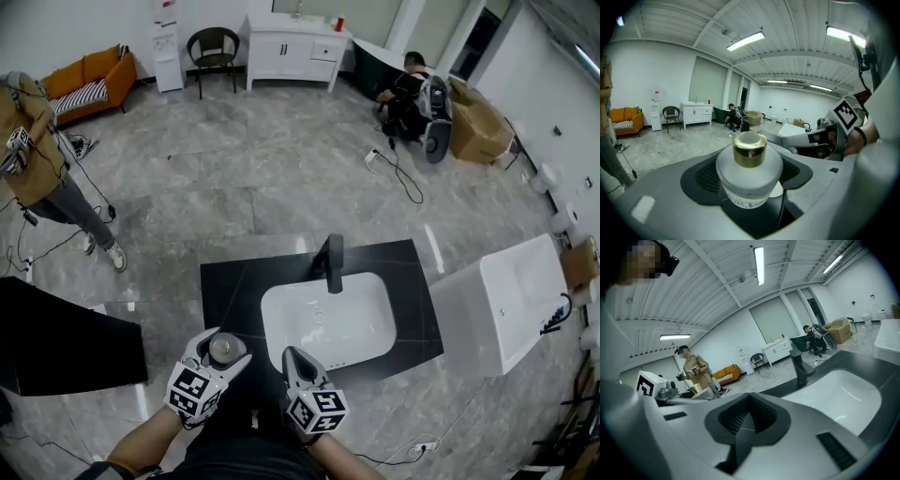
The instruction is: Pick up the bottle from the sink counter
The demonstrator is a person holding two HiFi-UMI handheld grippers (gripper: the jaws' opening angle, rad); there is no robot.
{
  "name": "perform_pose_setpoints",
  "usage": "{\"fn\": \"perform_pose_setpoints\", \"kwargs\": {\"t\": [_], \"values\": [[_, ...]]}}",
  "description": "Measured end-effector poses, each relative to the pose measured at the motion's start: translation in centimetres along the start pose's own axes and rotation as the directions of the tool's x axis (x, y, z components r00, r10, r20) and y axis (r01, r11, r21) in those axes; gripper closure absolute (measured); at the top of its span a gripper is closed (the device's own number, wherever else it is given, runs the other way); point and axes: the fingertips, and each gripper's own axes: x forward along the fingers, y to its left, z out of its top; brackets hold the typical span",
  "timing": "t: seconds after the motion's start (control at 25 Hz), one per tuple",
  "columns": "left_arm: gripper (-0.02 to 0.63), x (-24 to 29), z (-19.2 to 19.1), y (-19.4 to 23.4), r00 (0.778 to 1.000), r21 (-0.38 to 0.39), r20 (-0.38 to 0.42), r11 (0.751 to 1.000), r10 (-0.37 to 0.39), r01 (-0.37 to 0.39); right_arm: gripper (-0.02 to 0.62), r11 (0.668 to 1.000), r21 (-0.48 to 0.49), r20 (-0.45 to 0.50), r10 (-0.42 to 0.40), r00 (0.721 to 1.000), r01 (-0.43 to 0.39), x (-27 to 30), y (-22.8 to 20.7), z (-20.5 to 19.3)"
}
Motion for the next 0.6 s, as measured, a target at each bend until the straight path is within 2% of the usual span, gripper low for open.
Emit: {"fn": "perform_pose_setpoints", "kwargs": {"t": [0.2,0.6], "values": [[0.265,-2.6,2.1,-2.0,1.0,0.024,0.017,1.0,-0.02,0.02,0.588,1.0,-0.019,0.031,0.017,0.999,-0.016,-1.0,1.1,1.5],[0.265,-5.9,6.0,-5.0,0.993,0.071,0.102,0.996,-0.059,0.052,0.588,0.997,-0.062,0.118,0.057,0.991,-0.05,-2.3,3.2,4.7]]}}
